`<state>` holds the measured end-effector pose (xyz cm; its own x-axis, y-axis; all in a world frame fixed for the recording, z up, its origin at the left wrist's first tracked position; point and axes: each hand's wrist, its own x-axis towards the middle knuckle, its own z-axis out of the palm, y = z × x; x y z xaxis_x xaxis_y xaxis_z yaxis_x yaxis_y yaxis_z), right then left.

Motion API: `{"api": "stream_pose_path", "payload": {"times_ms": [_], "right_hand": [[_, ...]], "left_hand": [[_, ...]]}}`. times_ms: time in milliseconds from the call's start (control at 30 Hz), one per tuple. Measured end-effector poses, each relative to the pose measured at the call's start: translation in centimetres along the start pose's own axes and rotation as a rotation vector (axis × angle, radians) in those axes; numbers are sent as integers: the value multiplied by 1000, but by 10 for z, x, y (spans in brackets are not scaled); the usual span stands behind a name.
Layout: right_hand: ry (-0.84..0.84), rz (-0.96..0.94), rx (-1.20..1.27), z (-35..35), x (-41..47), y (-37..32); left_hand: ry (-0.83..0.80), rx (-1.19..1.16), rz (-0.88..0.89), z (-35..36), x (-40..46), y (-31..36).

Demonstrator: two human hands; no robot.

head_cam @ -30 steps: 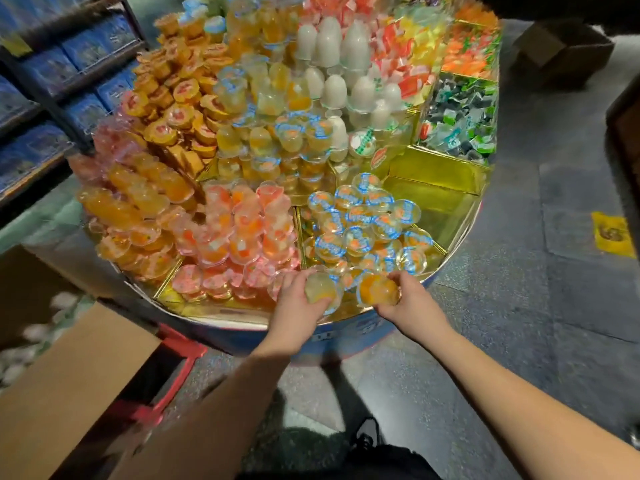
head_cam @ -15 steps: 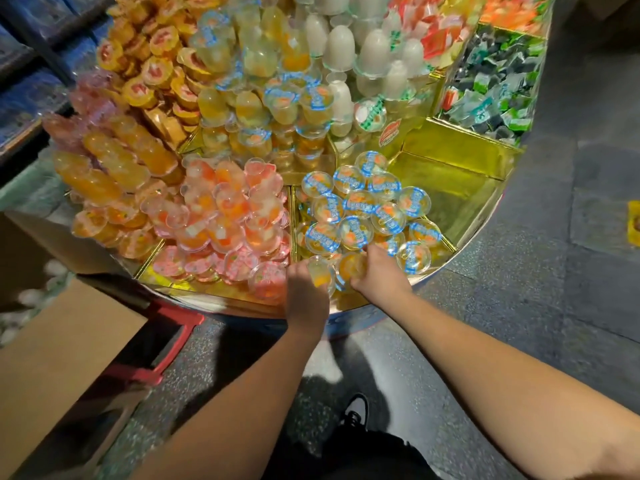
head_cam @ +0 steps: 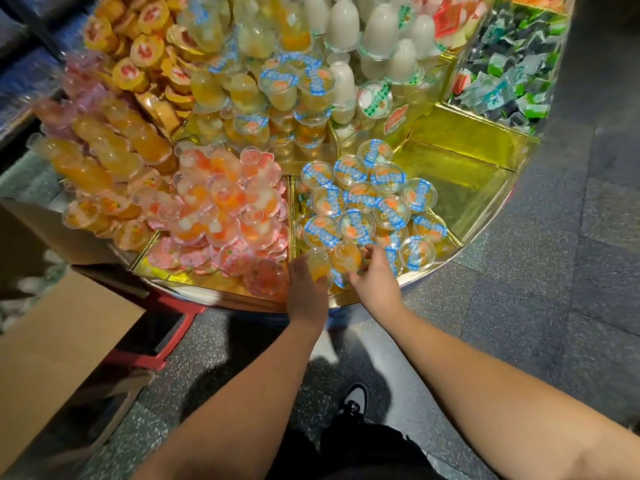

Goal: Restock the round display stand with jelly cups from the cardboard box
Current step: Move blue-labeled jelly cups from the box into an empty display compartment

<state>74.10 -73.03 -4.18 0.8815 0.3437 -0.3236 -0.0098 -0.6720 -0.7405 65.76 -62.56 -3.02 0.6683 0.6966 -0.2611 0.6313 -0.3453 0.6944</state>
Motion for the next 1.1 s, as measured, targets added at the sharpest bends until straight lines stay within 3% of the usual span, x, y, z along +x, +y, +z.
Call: {"api": "stream_pose_path", "payload": {"times_ms": [467,633,700,767,833,933,1100], "right_hand": [[15,48,-8,-18,-15,16],[-278,273,-74,-25,-35,29],[-454,315,-230,-23,-45,31],[-595,206,-636,-15,-53,27],[-717,92,-860,1,-65,8],[-811,-50,-924,37,-83,-37],[-738,-289,-973,117,-113,-139]], "left_hand": [[-64,-92,-96,-2,0,5],[-73,-229,-17,-8,-24,-9],[-143,-292,-53,-17,-38,-15],[-224,-345,-122,-27,-49,-26],[-282,-409,-132,-48,-57,-35],[-266,-435,-92,-97,-61,-52],[-134,-275,-58,-216,-53,-119]]}}
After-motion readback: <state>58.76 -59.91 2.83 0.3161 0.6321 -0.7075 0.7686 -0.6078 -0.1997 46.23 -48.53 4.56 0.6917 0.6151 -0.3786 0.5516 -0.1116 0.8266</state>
